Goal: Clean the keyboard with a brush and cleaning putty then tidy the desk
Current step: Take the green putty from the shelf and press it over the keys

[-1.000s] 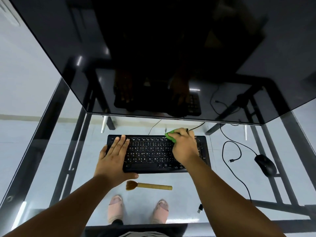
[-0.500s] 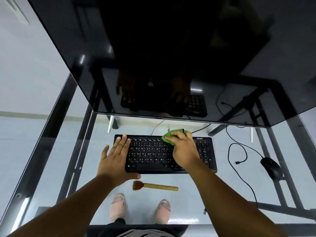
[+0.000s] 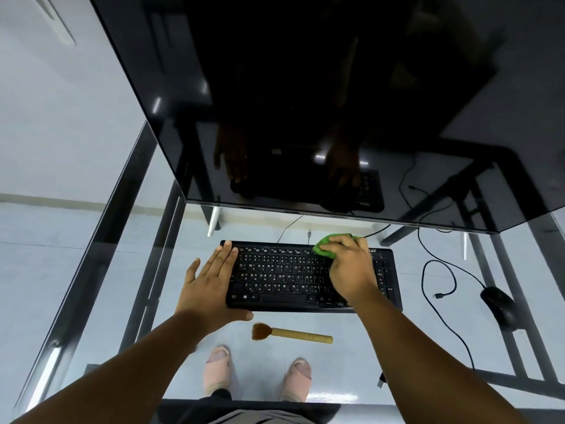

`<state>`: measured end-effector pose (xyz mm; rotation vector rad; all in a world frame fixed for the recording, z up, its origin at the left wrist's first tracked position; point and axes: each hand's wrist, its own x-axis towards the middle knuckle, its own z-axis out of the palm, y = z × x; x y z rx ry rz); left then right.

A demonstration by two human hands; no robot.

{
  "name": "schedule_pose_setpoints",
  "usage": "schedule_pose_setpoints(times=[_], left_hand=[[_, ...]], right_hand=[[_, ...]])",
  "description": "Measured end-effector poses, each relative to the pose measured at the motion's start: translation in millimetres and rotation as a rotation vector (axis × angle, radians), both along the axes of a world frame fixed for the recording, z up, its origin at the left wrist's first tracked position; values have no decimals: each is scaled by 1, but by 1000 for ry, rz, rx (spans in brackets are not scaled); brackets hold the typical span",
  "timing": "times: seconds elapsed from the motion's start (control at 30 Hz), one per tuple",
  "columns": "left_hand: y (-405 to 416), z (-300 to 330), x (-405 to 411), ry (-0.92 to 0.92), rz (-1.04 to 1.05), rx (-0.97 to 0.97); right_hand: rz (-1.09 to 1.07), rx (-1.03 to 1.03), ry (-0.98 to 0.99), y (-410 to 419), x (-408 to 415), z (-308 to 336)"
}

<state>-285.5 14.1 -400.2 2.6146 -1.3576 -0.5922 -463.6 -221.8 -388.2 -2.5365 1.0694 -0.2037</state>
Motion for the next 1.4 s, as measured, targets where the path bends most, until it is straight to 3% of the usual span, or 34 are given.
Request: schedule_pose_setpoints(times=[0.1, 0.37, 0.53, 0.77, 1.03, 1.4], left_hand=[[5, -1, 3, -1, 13, 11], [14, -1, 10, -23, 15, 18], [23, 0, 18, -29, 24, 24], [33, -3, 26, -3, 37, 60], [35, -2, 31, 30, 39, 87], [35, -3, 35, 47, 35, 92]], right_hand=[[-98, 22, 7, 11, 13, 2], [196, 83, 30, 68, 83, 6], [288, 43, 47, 65, 77, 5], [16, 22, 0, 45, 60, -1], [230, 87, 5, 78, 107, 1], [19, 13, 23, 38, 63, 4]])
